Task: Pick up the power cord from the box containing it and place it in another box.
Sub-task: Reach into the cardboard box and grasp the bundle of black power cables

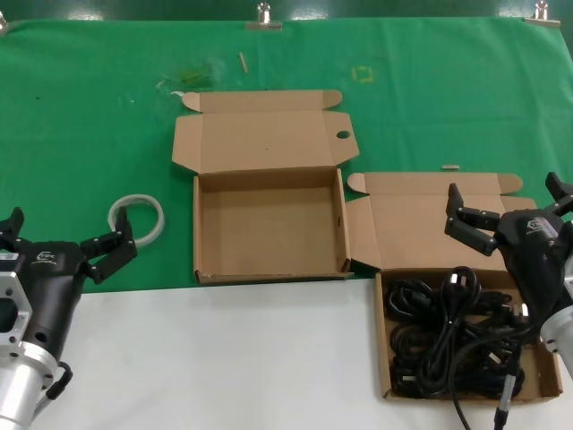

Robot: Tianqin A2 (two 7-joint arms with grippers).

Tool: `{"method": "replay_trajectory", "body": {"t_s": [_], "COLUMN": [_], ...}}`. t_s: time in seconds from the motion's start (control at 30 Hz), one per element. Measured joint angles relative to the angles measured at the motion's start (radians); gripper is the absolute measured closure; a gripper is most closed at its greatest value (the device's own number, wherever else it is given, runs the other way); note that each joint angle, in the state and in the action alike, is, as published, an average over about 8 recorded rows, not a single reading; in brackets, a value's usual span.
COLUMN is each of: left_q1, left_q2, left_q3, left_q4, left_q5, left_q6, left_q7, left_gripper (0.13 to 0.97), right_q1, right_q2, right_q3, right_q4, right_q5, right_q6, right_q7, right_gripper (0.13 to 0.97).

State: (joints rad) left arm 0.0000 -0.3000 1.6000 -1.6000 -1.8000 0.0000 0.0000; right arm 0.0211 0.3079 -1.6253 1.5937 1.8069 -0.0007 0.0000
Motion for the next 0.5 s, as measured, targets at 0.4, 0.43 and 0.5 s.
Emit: {"method": "replay_trajectory", "body": {"t_s": [0.4,0.43,0.5], "left_q1": [0.000,0.000,0.000], "left_q2": [0.000,0.000,0.000], "left_q3": [0.000,0.000,0.000], "left_q4": [0.000,0.000,0.000], "left_q5": [0.000,0.000,0.000], "left_q6": [0.000,0.000,0.000], "left_q7": [0.000,0.000,0.000], "left_gripper": [0.132,0.132,0.135], "right_q1": [0.000,0.000,-0.001], "right_q2": [0.007,0.013,0.033], "right_q3": [-0.008,-0.015,-0.036], "right_q4": [0.004,0.008,0.022], "right_q5": [0.006,0.011,0.035], "right_q6": [0.005,0.009,0.025], "right_q7": [0.004,0.006,0.014], "right_gripper": [0.129,0.129,0.129]}}
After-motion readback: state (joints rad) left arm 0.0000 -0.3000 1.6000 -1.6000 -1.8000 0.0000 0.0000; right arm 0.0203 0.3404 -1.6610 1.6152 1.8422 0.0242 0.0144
